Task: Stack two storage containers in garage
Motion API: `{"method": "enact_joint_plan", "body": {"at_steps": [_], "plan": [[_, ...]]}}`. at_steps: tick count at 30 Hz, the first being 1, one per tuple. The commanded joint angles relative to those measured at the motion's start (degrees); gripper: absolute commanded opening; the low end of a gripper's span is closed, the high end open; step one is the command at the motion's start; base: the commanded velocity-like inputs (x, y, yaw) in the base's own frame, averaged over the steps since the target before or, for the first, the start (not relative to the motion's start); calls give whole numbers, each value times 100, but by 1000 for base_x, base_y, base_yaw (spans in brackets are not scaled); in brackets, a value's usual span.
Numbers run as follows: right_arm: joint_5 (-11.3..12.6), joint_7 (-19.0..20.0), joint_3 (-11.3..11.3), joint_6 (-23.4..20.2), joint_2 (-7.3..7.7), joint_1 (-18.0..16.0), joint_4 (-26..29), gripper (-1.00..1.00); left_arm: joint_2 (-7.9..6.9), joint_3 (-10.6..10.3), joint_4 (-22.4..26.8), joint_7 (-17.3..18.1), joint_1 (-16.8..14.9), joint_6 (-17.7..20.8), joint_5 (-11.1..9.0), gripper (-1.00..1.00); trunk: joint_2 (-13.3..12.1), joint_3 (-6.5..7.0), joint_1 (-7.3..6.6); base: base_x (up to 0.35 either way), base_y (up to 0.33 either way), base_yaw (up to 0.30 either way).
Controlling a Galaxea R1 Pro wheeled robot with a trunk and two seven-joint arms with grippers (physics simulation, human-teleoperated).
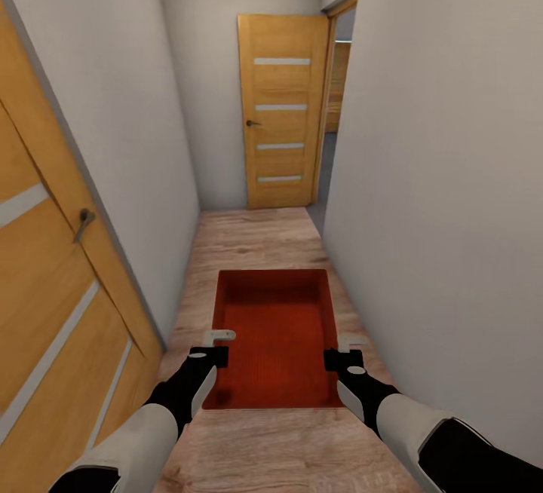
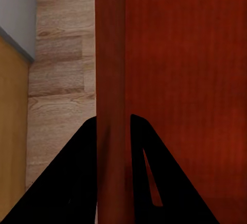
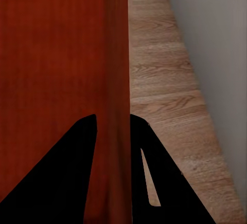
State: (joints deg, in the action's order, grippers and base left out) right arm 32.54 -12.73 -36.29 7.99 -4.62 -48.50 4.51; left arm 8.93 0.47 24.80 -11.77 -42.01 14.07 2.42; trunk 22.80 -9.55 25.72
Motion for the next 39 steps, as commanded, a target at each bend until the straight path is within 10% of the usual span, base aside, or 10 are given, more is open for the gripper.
{"method": "enact_joint_plan", "body": {"at_steps": [1,39], "plan": [[-46,-31,114,27,5,-11,15,-100,-6,-65,-274,-44,0,131,-75,-100,12,-10,7,323,0,0],[-46,-34,114,27,5,-11,15,-100,-6,-65,-274,-44,0,131,-75,-100,12,-10,7,323,0,0]]}}
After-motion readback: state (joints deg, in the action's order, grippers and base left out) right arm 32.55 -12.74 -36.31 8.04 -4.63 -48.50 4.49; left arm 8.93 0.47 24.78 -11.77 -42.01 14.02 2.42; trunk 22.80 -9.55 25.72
